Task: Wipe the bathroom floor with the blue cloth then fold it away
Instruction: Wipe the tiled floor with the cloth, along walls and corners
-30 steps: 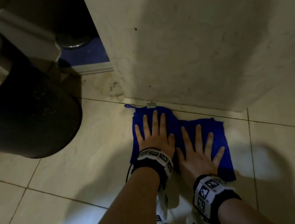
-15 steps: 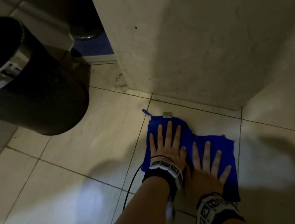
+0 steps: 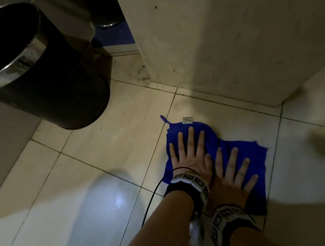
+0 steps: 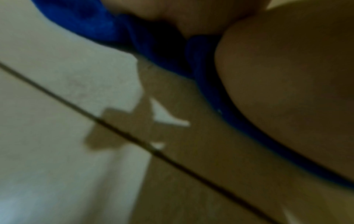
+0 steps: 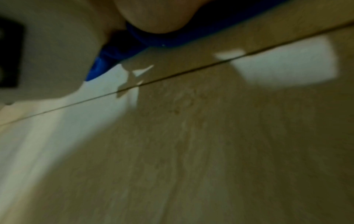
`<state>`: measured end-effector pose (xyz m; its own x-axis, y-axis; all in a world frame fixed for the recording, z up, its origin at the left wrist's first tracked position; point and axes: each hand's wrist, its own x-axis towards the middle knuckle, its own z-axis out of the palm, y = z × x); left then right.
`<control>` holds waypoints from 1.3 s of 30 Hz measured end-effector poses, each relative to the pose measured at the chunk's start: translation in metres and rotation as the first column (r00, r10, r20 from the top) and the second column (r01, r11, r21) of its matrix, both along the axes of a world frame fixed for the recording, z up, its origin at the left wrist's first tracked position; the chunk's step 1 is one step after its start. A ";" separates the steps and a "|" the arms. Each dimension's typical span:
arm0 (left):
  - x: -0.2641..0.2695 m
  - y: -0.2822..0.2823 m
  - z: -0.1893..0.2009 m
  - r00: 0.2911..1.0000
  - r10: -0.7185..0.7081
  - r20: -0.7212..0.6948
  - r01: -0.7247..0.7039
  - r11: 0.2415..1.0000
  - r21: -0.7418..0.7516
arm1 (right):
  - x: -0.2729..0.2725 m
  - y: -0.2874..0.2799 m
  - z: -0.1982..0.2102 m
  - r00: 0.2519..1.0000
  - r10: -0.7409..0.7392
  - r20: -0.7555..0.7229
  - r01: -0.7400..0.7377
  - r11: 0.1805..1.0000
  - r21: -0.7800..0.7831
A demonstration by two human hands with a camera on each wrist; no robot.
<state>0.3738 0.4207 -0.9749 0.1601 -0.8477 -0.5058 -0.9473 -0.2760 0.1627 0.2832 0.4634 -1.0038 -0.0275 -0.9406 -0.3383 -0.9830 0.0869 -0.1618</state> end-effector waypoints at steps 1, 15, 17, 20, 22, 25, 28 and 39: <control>0.001 0.001 -0.001 1.000 -0.010 0.002 0.010 1.000 -0.011 | 0.000 -0.001 -0.001 1.000 -0.006 -0.019 0.006 1.000 0.020; 0.088 0.064 -0.008 0.999 0.005 -0.054 -0.013 0.990 -0.142 | 0.065 0.044 0.026 0.997 -0.077 -0.021 0.080 0.979 0.186; 0.125 0.087 -0.007 0.999 0.002 -0.040 -0.008 0.989 -0.145 | 0.086 0.062 0.034 1.000 -0.025 -0.013 0.026 0.983 0.180; 0.178 0.115 -0.007 0.999 -0.018 -0.050 0.011 0.990 -0.139 | 0.120 0.083 0.039 0.998 0.047 -0.048 -0.037 0.981 0.192; 0.204 0.129 -0.007 0.998 -0.004 -0.060 -0.004 0.990 -0.140 | 0.145 0.092 0.042 0.997 0.057 -0.061 -0.044 0.977 0.206; 0.239 0.142 -0.008 0.997 0.047 -0.060 -0.056 0.986 -0.160 | 0.186 0.101 0.042 0.997 0.054 -0.052 -0.041 0.977 0.211; 0.280 0.154 -0.009 0.994 0.096 -0.054 -0.104 0.981 -0.166 | 0.226 0.106 0.038 0.995 0.088 -0.037 -0.080 0.979 0.186; 0.426 0.165 -0.008 0.969 0.248 0.005 -0.245 0.961 -0.127 | 0.366 0.110 0.026 0.966 0.257 0.029 -0.258 0.965 0.042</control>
